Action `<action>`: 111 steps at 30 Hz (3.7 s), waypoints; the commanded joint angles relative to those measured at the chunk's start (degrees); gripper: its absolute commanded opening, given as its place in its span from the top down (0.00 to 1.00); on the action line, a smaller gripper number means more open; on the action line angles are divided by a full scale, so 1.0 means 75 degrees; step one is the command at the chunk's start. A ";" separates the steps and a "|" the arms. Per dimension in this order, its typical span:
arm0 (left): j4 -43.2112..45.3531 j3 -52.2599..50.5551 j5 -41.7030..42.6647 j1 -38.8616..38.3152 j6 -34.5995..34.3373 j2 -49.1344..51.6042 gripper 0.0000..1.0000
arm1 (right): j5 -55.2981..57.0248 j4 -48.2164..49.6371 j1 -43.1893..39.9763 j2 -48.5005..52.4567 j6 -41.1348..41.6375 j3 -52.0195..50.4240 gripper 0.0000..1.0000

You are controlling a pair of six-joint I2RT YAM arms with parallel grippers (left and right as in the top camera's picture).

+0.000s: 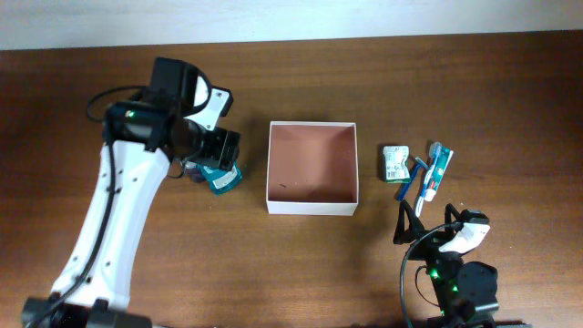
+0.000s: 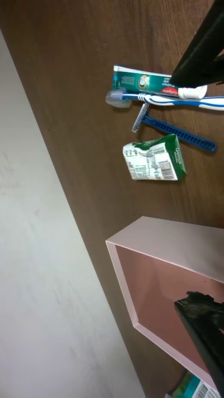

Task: Pack container
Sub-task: 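Move the left gripper down over the teal Listerine bottle, then close the left gripper around the Listerine bottle cap, then lift the Listerine bottle and carry it into the pink box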

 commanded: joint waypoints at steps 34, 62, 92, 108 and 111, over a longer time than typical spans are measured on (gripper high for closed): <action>-0.0119 0.0125 -0.0405 -0.0006 -0.0627 0.1370 0.52 | 0.0096 -0.0035 -0.0050 -0.0085 0.0012 -0.0041 0.02; -0.0117 0.0114 -0.0405 -0.0015 -0.0627 0.1384 0.62 | 0.0099 -0.0035 -0.0050 -0.0073 0.0012 -0.0041 0.02; -0.0175 0.0090 -0.0408 -0.0015 -0.0624 0.1480 0.66 | 0.0096 -0.0038 -0.0050 -0.0070 0.0012 -0.0041 0.02; -0.0242 0.0504 -0.0434 -0.0015 -0.0621 0.1472 0.85 | 0.0096 -0.0035 -0.0050 -0.0070 0.0012 -0.0041 0.02; -0.0361 0.0930 -0.0437 -0.0015 -0.0618 0.1472 0.85 | 0.0099 -0.0035 -0.0050 -0.0070 0.0012 -0.0041 0.02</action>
